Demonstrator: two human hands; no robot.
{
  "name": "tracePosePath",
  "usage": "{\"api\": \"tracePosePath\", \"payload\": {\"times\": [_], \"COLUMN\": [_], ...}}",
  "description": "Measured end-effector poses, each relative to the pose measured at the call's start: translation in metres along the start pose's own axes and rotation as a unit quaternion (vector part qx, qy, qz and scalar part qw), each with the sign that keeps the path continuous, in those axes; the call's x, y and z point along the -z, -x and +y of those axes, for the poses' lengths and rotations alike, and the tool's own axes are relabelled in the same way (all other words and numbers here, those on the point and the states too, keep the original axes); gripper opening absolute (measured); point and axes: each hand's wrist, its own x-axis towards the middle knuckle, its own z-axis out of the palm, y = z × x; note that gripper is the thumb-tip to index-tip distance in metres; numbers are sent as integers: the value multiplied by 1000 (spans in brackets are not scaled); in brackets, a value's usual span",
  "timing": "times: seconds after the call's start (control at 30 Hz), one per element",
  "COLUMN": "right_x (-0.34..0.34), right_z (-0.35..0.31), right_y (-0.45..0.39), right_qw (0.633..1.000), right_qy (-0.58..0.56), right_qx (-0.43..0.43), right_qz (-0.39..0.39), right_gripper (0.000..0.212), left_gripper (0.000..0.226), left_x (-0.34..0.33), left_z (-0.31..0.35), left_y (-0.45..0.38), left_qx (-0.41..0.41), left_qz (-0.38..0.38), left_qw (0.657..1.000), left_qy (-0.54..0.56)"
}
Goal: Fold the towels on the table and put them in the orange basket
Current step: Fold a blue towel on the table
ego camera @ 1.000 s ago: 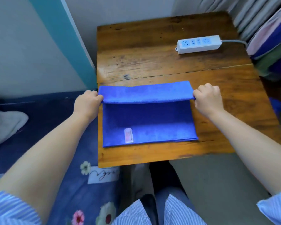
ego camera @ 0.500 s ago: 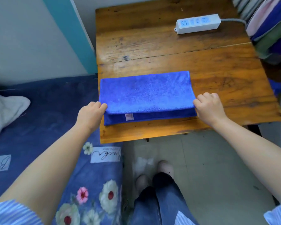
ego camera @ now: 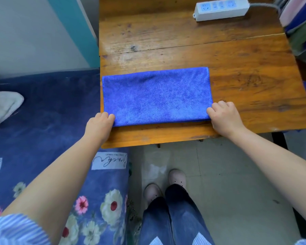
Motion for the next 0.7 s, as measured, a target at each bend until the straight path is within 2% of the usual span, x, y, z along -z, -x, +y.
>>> {"api": "tracePosePath", "payload": {"times": [0.17,0.23,0.27,0.3,0.37,0.47,0.53,0.63,0.7], "right_x": [-5,-4,-2,0,3,5,0,-13,-24], "right_z": [-4,-5,-5,-5,-6,-23,-41,-61,-66], "right_y": [6,7,6,5,-4,-36,-64,-108,-130], "right_qw": [998,995,994,994,994,988,979,955,956], "right_qy": [-41,-59,-68,-72,-92,-141,-176,-233,-230], "right_qx": [-29,-45,-49,-47,-51,-69,-96,-124,-106], "right_qz": [-37,-63,-72,-64,-38,-14,-20,-136,-149], "right_gripper": [13,23,21,17,8,22,29,47,49], "left_gripper": [25,24,23,22,17,18,29,44,48], "left_x": [2,2,3,5,14,35,42,47,49], "left_z": [2,3,3,4,6,19,35,52,54], "left_y": [0,3,3,4,1,-17,-39,-74,-95], "left_qx": [3,-1,-4,-7,-25,-63,-31,-15,-32], "left_qz": [-20,-25,-23,-15,54,138,123,111,115], "left_qw": [1000,999,999,999,998,986,980,973,978], "left_qy": [-22,-38,-46,-48,-16,68,152,199,173]}}
